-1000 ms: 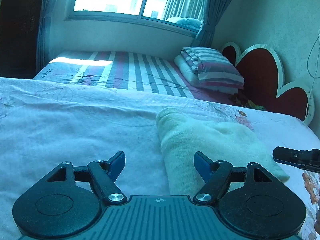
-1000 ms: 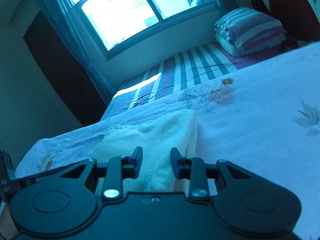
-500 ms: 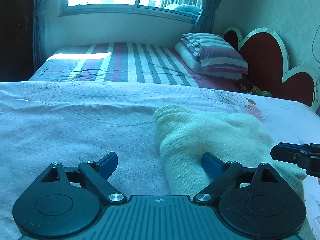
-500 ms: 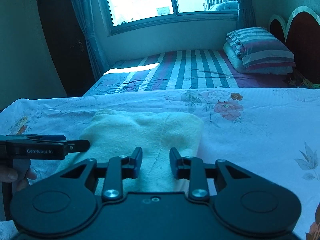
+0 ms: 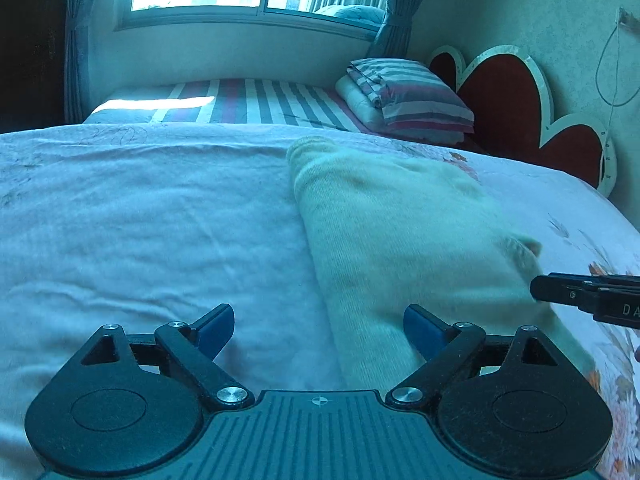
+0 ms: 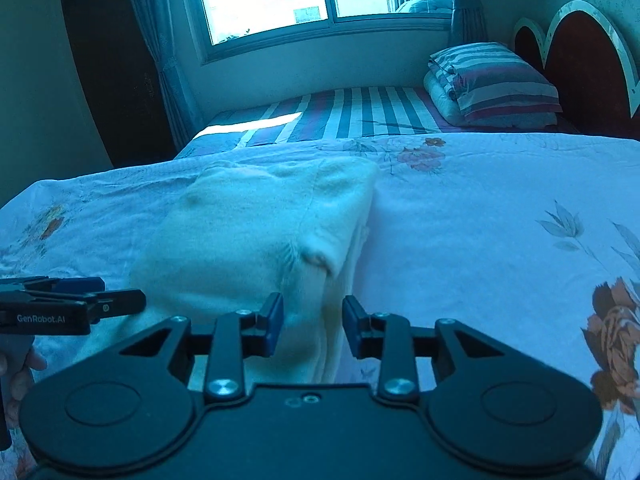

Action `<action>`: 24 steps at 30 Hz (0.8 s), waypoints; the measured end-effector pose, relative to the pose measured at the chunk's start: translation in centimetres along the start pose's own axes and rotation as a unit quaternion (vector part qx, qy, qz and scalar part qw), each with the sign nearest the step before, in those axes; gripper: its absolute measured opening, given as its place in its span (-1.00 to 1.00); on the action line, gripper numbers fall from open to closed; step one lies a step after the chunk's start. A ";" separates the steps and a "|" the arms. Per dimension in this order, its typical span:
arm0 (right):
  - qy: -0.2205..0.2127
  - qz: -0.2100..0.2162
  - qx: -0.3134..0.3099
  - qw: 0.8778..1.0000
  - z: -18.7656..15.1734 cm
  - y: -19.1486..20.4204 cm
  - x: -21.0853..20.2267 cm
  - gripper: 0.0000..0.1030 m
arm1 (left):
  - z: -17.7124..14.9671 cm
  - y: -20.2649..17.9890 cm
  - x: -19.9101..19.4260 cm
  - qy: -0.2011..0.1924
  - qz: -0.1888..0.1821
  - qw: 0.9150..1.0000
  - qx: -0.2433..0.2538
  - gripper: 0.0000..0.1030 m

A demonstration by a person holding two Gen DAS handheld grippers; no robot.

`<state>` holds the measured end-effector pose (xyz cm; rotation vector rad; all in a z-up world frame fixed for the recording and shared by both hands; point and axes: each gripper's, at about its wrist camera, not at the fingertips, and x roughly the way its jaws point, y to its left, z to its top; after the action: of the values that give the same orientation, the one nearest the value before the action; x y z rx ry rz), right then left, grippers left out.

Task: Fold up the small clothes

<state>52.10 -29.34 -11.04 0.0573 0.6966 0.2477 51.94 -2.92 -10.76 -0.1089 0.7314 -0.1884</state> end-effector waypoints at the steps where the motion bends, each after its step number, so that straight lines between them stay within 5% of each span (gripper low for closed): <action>1: 0.002 0.001 0.002 1.000 -0.6 0.1 -0.5 -0.34 | -0.8 -0.2 -0.7 0.000 -0.003 1.000 0.003 0.77; 4: 0.044 -0.004 -0.008 0.999 -2.8 0.4 0.2 -0.35 | -2.8 -1.2 -1.5 0.005 0.006 0.999 0.038 0.77; 7: 0.032 0.003 0.025 0.999 -2.5 -0.1 -0.9 -0.28 | -2.1 -0.5 -2.5 0.007 -0.011 1.000 0.028 0.77; 11: -0.017 0.061 0.121 0.991 -1.3 -3.3 -2.4 0.42 | 0.5 1.6 -2.4 -0.004 -0.066 0.998 0.007 0.77; 13: -0.019 0.078 0.157 0.984 -0.5 -5.1 -1.9 0.41 | 1.9 2.6 -1.4 0.006 -0.104 0.994 -0.014 0.76; 16: 0.001 0.123 0.204 0.971 0.3 -7.4 0.0 0.40 | 3.5 4.0 1.0 0.045 -0.170 0.982 -0.065 0.21; 24: 0.055 0.197 0.239 0.949 1.2 -10.1 5.1 0.39 | 3.9 6.1 7.1 0.093 -0.243 0.954 -0.149 0.25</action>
<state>58.76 -37.85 -14.65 0.6566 0.8429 0.4626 60.53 1.67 -13.56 -0.5685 0.9096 -0.5639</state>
